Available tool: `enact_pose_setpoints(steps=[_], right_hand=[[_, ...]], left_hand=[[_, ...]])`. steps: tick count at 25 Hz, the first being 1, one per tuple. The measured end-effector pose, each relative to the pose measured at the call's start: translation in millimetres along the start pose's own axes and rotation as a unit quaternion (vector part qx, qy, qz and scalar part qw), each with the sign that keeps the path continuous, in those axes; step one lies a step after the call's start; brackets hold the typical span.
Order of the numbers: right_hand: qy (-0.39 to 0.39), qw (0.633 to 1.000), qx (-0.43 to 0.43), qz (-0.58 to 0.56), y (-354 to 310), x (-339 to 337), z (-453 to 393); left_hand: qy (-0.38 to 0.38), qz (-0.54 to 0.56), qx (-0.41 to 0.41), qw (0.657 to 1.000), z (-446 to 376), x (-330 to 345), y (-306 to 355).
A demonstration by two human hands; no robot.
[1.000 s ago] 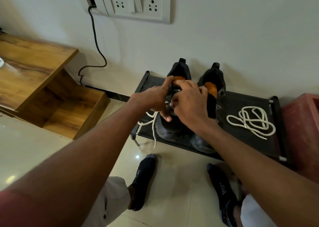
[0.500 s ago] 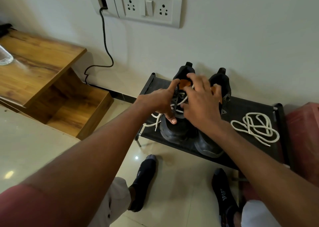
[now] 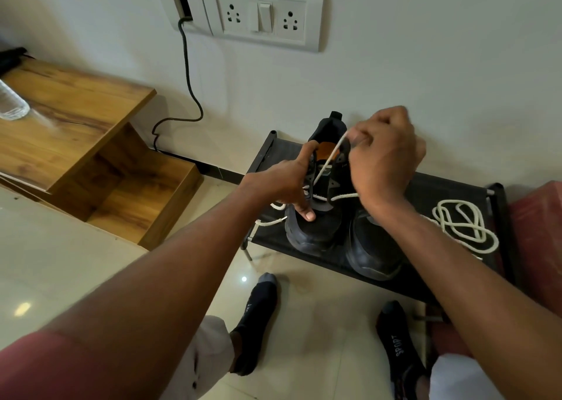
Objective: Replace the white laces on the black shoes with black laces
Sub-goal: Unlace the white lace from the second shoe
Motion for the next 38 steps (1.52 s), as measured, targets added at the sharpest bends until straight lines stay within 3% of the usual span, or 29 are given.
enact_pose_setpoints(steps=[2, 3, 6, 9, 15, 24, 27, 29, 32, 35, 38], right_hand=[[0.029, 0.999, 0.025, -0.029, 8, -14, -8], [0.009, 1.000, 0.008, 0.005, 8, -13, -8], [-0.142, 0.970, -0.115, 0.160, 1, 18, 13], [-0.252, 0.923, -0.216, 0.196, -11, 53, 41], [-0.361, 0.902, -0.175, 0.157, -4, 78, 45], [-0.233, 0.968, -0.090, 0.037, 1, 80, 50], [-0.193, 0.978, 0.077, -0.031, 8, 65, 21], [-0.193, 0.967, 0.134, -0.100, 11, 59, 3], [-0.170, 0.975, 0.088, -0.114, 5, 45, -5], [-0.158, 0.985, 0.025, -0.060, 7, 20, -5], [-0.261, 0.958, -0.072, 0.096, 9, 3, 12]], left_hand=[[-0.003, 0.002, 0.002, 1.000, -1, 0, -1], [-0.003, -0.003, 0.002, 1.000, -2, 0, -1], [0.000, -0.016, 0.007, 1.000, -2, 0, 0], [0.000, -0.017, 0.022, 1.000, -3, -1, 1], [0.005, -0.014, 0.088, 0.996, -2, -4, 6], [0.012, 0.007, 0.077, 0.997, -2, -4, 1], [0.014, 0.015, 0.064, 0.998, 0, -3, -1], [0.006, -0.005, 0.067, 0.998, 0, -1, 2], [0.000, -0.042, 0.081, 0.996, -1, -2, 8], [0.007, -0.059, 0.072, 0.996, -1, -6, 8], [0.008, -0.055, 0.045, 0.997, 4, -8, 5]])
Point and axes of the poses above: each hand's wrist, its own z-axis away from the middle knuckle, its own x-axis out of the palm, y = z × x, the point moved 7 cm from there along -z, towards the middle knuckle, and after that the axes turned 7 degrees about z, right-handed, at the moved point
